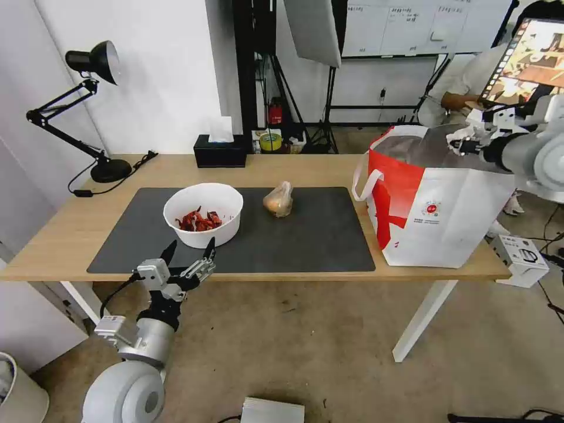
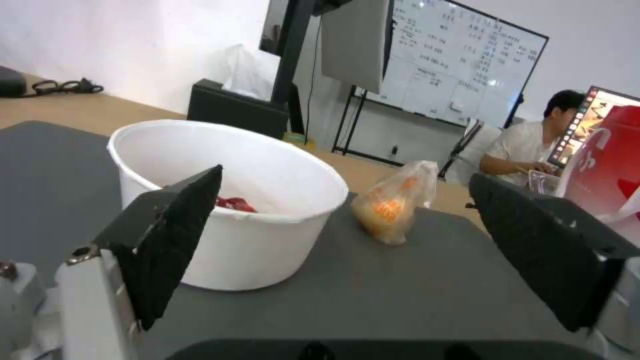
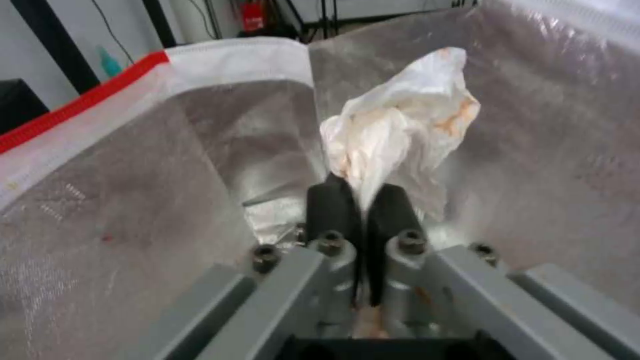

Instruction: Pick up the trash from the table and place it into the takeout bag.

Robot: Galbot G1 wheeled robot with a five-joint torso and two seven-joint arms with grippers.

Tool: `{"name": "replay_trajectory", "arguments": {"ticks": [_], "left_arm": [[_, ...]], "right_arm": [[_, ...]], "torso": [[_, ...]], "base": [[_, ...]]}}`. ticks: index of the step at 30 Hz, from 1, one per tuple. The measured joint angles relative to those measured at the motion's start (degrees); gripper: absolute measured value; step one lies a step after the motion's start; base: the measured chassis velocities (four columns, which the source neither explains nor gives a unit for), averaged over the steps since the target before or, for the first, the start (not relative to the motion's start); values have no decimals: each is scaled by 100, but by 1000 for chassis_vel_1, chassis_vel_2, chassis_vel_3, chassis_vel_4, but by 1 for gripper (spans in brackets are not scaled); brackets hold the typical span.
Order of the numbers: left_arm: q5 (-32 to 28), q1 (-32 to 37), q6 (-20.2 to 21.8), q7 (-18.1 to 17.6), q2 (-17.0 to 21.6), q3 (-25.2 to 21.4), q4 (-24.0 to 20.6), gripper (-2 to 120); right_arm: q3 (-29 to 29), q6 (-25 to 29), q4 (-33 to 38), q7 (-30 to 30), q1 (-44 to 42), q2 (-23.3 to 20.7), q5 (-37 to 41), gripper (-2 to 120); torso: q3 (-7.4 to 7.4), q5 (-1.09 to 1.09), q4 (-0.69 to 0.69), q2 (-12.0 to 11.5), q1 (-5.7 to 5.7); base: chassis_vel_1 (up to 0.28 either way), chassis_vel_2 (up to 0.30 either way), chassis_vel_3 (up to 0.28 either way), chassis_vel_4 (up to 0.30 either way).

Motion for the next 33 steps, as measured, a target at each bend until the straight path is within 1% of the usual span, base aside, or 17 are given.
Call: {"name": "replay_trajectory", "arguments": {"ticks": [1, 3, 4, 7, 8, 12, 13, 14, 15, 16, 17, 19, 20, 23, 24, 27, 33], "left_arm": [[0, 0, 0, 0, 0, 0, 0, 100], [0, 1, -2, 7, 0, -16, 15, 100], [0, 1, -2, 7, 0, -16, 15, 100], [-1, 9, -11, 16, 0, -30, 31, 100], [-1, 9, -11, 16, 0, -30, 31, 100], [-1, 25, -23, 25, -3, -37, 47, 100], [-1, 25, -23, 25, -3, -37, 47, 100], [0, 25, -25, 27, -3, -38, 51, 100], [1, 26, -31, 33, -4, -39, 70, 100], [2, 25, -33, 35, -4, -39, 79, 100], [2, 25, -33, 35, -4, -39, 79, 100], [2, 21, -48, 50, -15, -41, 110, 100], [2, 21, -48, 50, -15, -41, 110, 100], [3, 12, -56, 91, -14, -38, 152, 100], [3, 12, -56, 91, -14, -38, 152, 100], [3, -6, -59, 124, 1, -36, 172, 100], [6, 0, -64, 132, -1, -35, 192, 100]], "right_arm": [[0, 0, 0, 0, 0, 0, 0, 7], [-2, -14, 11, 37, -13, 24, 13, 16], [-2, -14, 11, 37, -13, 24, 13, 16], [76, -16, 61, 52, -90, 25, 16, 32], [76, -16, 61, 52, -90, 25, 16, 32], [184, -15, 120, 50, -183, -5, 26, 47], [184, -15, 120, 50, -183, -5, 26, 47], [200, -15, 129, 48, -197, -10, 28, 52], [239, -15, 157, 48, -241, -26, 33, 60], [258, -14, 167, 47, -264, -32, 34, 64], [258, -14, 167, 47, -264, -32, 34, 64], [299, -7, 189, 52, -326, -41, 40, 76], [299, -7, 189, 52, -326, -41, 40, 76], [330, -6, 211, 37, -402, -68, -24, 90], [330, -6, 211, 37, -402, -68, -24, 90], [397, -5, 247, 17, -465, -75, -91, 100], [473, 60, 261, -3, -534, -64, -117, 100]], "torso": [[0, 0, 0, 0, 0], [0, 0, 0, 0, 0], [0, 0, 0, 0, 0], [0, 0, 0, 0, 0], [0, 0, 0, 0, 0], [0, 0, 0, 0, 0], [0, 0, 0, 0, 0], [0, 0, 0, 0, 0], [0, 0, 0, 0, 0], [0, 0, 0, 0, 0], [0, 0, 0, 0, 0], [0, 0, 0, 0, 0], [0, 0, 0, 0, 0], [0, 0, 0, 0, 0], [0, 0, 0, 0, 0], [0, 0, -1, 0, 0], [0, 0, 0, 0, 0]], "base": [[0, 0, 0, 0], [0, 0, 0, 0], [0, 0, 0, 0], [0, 0, 0, 0], [0, 0, 0, 0], [0, 0, 0, 0], [0, 0, 0, 0], [0, 0, 0, 0], [0, 0, 0, 0], [0, 0, 0, 0], [0, 0, 0, 0], [0, 0, 0, 0], [0, 0, 0, 0], [0, 0, 0, 0], [0, 0, 0, 0], [0, 0, 0, 0], [0, 0, 0, 0]]}}
